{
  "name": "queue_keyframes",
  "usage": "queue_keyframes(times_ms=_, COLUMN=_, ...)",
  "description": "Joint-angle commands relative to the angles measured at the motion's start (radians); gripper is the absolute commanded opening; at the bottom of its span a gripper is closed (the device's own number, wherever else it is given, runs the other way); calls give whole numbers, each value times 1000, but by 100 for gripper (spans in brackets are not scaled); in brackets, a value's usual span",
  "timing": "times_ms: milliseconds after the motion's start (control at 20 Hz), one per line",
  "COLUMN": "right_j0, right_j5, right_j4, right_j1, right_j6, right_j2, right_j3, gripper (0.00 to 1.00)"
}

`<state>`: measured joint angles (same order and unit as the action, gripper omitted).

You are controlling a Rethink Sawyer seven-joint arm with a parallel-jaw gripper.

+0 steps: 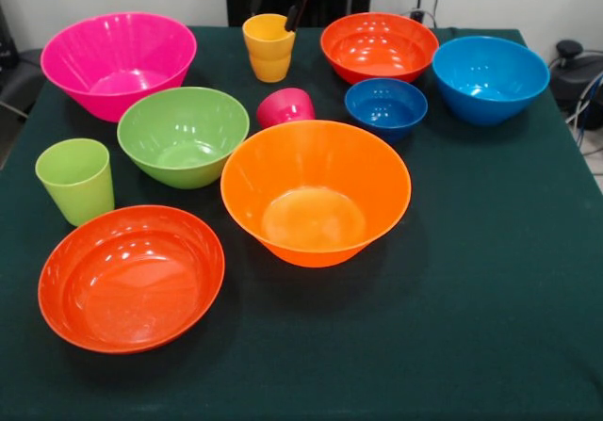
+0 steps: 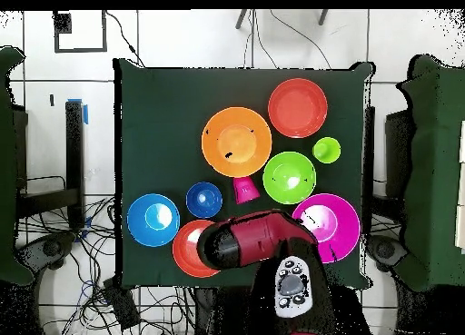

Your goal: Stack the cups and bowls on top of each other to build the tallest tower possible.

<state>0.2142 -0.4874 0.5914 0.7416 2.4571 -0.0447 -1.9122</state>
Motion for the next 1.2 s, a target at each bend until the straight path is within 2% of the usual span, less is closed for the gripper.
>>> queue_keyframes(times_ms=50, right_j0=75, right_j5=67, right_j4=29, right_j1=-29, right_j6=-138, right_j2=151, right_j3=9, gripper=100)
queue_keyframes(times_ms=650, right_j0=152, right_j5=40, right_j4=32, right_j1=-23, right_j6=-166, right_j2=248, right_j3=-18, gripper=100)
queue_keyframes(times_ms=750, right_j0=149, right_j5=43, right_j4=12, right_j1=-22, right_j6=-120, right_j2=242, right_j3=-30, gripper=100)
queue_keyframes(times_ms=1000, right_j0=98, right_j5=135, right_j4=-71, right_j1=-23, right_j6=107, right_j2=174, right_j3=-83, gripper=100)
queue_keyframes(times_ms=1200, right_j0=106, right_j5=129, right_j4=-127, right_j1=-18, right_j6=114, right_j2=179, right_j3=-110, gripper=100)
